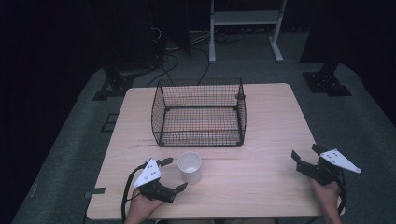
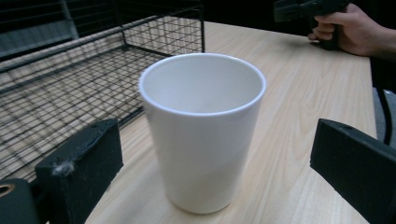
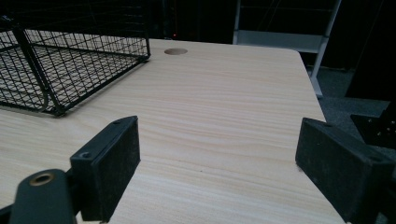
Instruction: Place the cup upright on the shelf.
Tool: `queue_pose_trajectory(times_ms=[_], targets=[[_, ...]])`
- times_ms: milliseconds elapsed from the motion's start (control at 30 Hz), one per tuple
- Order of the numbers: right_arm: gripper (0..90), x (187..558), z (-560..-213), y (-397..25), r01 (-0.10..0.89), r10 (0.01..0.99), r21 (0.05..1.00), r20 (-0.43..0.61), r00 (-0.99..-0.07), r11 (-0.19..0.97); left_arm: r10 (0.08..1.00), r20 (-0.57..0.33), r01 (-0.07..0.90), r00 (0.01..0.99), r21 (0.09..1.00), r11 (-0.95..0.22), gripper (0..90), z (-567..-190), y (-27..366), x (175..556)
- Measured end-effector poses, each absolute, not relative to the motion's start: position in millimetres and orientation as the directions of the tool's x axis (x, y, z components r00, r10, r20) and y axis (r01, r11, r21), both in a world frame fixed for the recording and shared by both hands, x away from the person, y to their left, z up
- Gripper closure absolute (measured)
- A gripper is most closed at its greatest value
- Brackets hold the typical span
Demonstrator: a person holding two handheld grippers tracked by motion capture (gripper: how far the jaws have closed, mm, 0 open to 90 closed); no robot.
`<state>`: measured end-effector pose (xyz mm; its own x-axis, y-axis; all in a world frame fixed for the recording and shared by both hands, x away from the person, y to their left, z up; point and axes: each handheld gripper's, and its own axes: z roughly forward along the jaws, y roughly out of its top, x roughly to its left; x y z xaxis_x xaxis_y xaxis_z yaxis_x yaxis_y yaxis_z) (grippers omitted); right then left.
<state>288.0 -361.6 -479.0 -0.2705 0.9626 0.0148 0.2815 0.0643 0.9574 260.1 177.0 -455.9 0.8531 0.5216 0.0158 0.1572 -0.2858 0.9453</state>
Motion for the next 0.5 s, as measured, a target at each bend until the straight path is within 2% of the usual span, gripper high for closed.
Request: queue_pose_trajectory(times_ms=[500], targets=[[13.1,288,-479,-362,0.280,0.962,0.958,0.018,-0.273,0.062,0.504,-0.002,0.212,0.864,0.909,-0.360,1.7,-464,154,279]])
